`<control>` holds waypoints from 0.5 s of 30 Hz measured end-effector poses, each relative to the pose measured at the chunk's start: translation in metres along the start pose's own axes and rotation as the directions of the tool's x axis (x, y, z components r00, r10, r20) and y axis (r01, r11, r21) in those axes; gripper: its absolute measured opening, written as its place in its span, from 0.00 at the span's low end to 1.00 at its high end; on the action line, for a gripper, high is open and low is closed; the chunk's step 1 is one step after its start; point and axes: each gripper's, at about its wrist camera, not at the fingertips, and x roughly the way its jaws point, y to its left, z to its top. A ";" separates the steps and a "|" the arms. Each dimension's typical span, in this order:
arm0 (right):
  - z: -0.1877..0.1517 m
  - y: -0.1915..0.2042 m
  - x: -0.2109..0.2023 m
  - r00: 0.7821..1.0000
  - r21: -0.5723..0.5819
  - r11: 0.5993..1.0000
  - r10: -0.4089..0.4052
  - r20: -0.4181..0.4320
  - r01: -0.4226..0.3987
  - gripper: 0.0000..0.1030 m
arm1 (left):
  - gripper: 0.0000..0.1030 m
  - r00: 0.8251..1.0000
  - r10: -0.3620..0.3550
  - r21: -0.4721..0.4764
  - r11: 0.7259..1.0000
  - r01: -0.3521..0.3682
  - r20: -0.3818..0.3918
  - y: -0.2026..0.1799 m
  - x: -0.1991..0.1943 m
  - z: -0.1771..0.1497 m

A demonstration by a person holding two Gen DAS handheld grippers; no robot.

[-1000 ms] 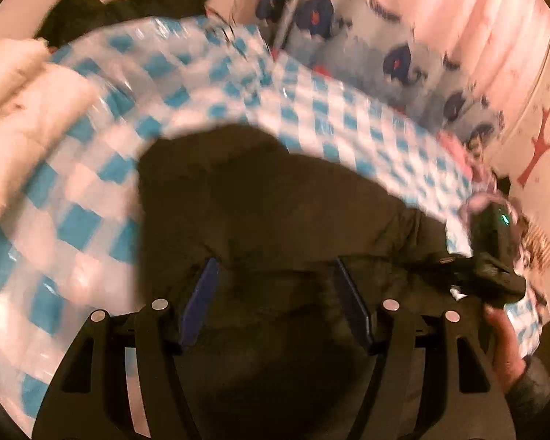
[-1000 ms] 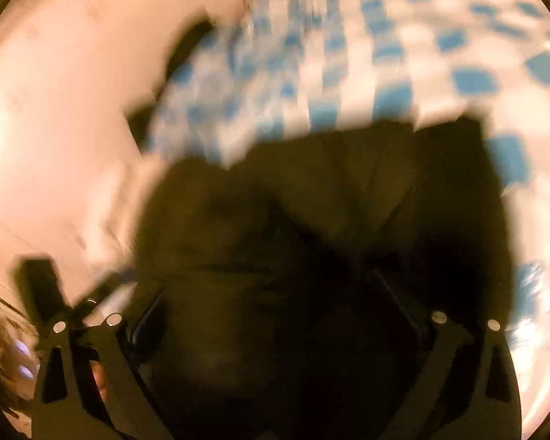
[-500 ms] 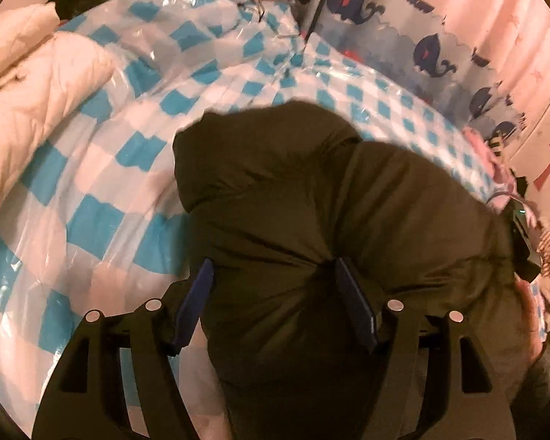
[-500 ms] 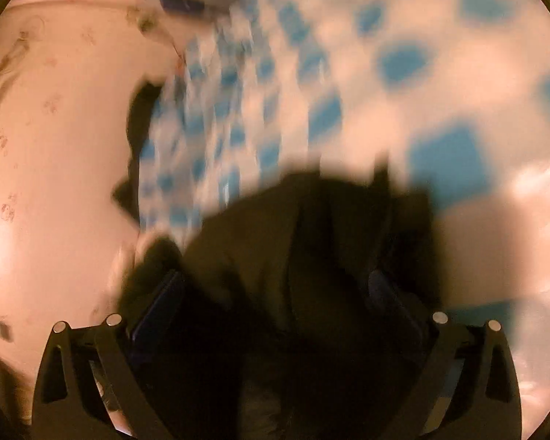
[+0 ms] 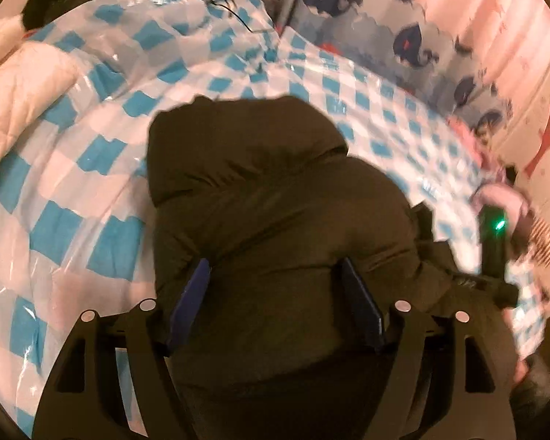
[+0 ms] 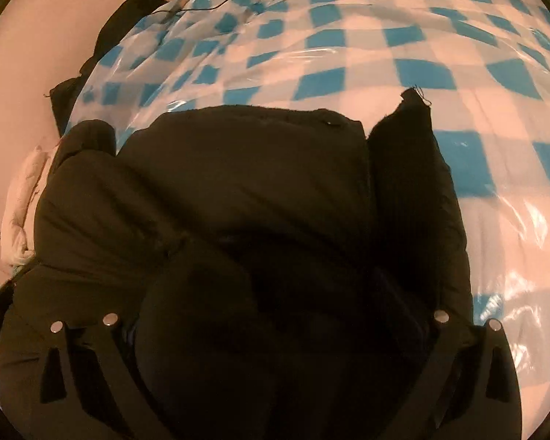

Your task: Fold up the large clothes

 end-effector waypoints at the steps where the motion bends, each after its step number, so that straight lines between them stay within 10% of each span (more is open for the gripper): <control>1: 0.001 -0.002 0.001 1.000 -0.004 1.000 -0.006 -0.010 0.006 0.94 | 0.70 1.000 0.011 0.009 1.000 -0.011 -0.004 -0.003 0.002 -0.001; 10: -0.022 0.021 -0.113 0.987 -0.015 0.991 0.136 0.084 -0.135 0.93 | 0.70 0.999 0.044 -0.042 0.998 -0.044 0.016 0.022 -0.063 -0.021; 15: -0.056 0.037 -0.055 0.987 -0.118 0.993 0.005 -0.160 -0.025 0.94 | 0.70 0.993 -0.006 -0.099 0.995 -0.006 -0.119 0.037 -0.042 -0.041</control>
